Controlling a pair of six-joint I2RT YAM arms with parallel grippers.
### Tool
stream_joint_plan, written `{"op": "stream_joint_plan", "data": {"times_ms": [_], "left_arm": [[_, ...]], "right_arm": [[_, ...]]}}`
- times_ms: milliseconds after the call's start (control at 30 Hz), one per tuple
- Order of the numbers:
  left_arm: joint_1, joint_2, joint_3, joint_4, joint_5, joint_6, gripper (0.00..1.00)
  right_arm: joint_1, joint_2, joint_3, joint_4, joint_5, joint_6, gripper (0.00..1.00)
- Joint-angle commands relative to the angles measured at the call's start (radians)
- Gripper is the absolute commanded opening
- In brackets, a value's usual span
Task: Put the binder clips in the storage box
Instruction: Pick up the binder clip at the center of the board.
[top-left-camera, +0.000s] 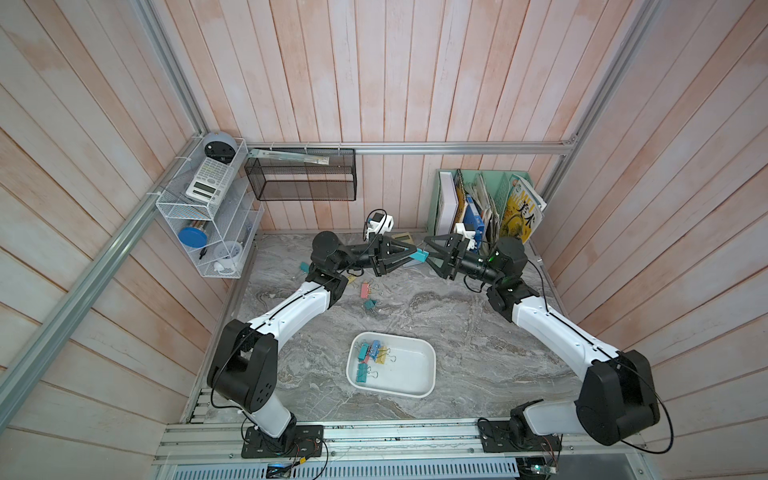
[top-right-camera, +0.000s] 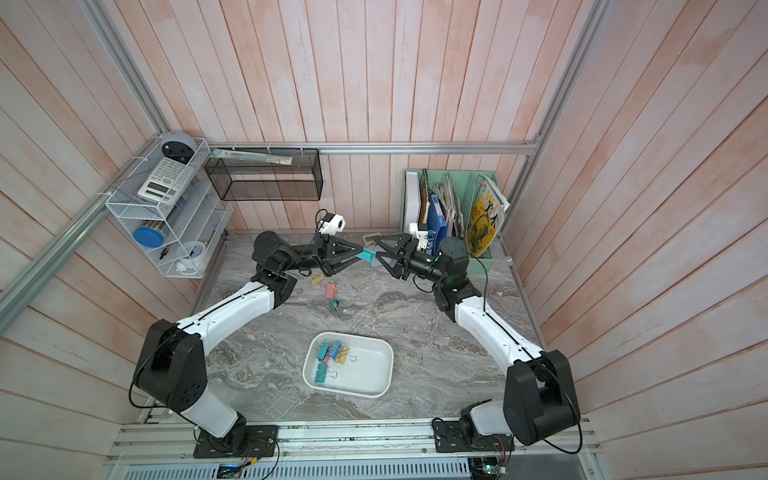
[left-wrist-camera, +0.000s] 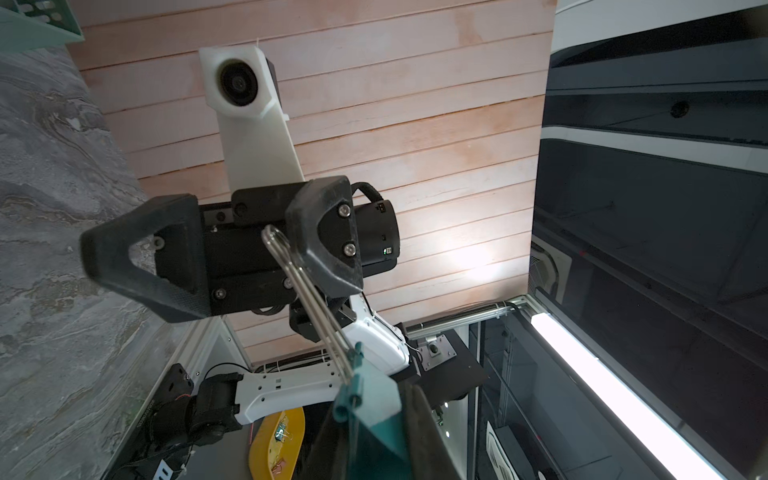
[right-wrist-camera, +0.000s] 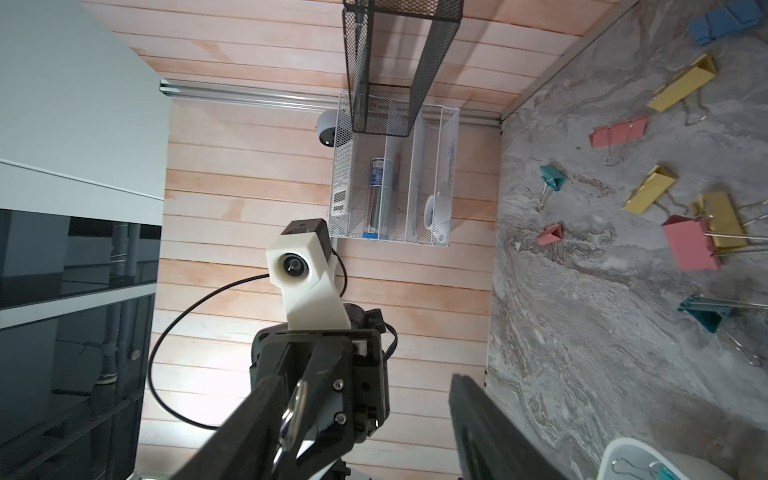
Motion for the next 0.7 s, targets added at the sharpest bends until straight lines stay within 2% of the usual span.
{"op": "stream_joint_plan", "data": {"times_ms": [0,100,167,233,267,467,500,567,600,667], "left_arm": [[-0.002,-0.015,0.006,0.187,0.028,-0.107,0.16],[0.0,-0.027,-0.009,0.152,0.03,-0.08,0.17],[-0.001,-0.033,-0.016,0.127,0.034,-0.061,0.17],[-0.001,-0.039,-0.019,0.088,0.041,-0.033,0.17],[-0.001,-0.045,-0.021,0.064,0.041,-0.015,0.17],[-0.001,-0.092,-0.034,-0.114,0.033,0.136,0.18],[-0.001,-0.105,-0.036,-0.171,0.032,0.183,0.18],[-0.003,-0.134,-0.035,-0.29,0.031,0.28,0.18],[-0.004,-0.148,-0.032,-0.337,0.032,0.327,0.18],[-0.01,-0.167,-0.022,-0.415,0.042,0.388,0.18]], "right_arm": [[-0.003,-0.018,-0.006,0.123,0.045,0.066,0.57],[-0.001,-0.016,0.006,0.155,0.029,0.099,0.29],[0.002,-0.028,0.003,0.155,0.017,0.106,0.13],[0.009,-0.052,-0.006,0.134,0.018,0.098,0.03],[0.014,-0.068,-0.011,0.11,0.018,0.085,0.0],[0.034,-0.175,-0.053,-0.024,0.084,0.02,0.0],[0.033,-0.19,-0.059,-0.044,0.091,0.017,0.01],[0.034,-0.214,-0.064,-0.094,0.093,0.002,0.37],[0.033,-0.227,-0.062,-0.132,0.091,-0.012,0.48],[0.034,-0.243,-0.064,-0.191,0.082,-0.031,0.59]]}}
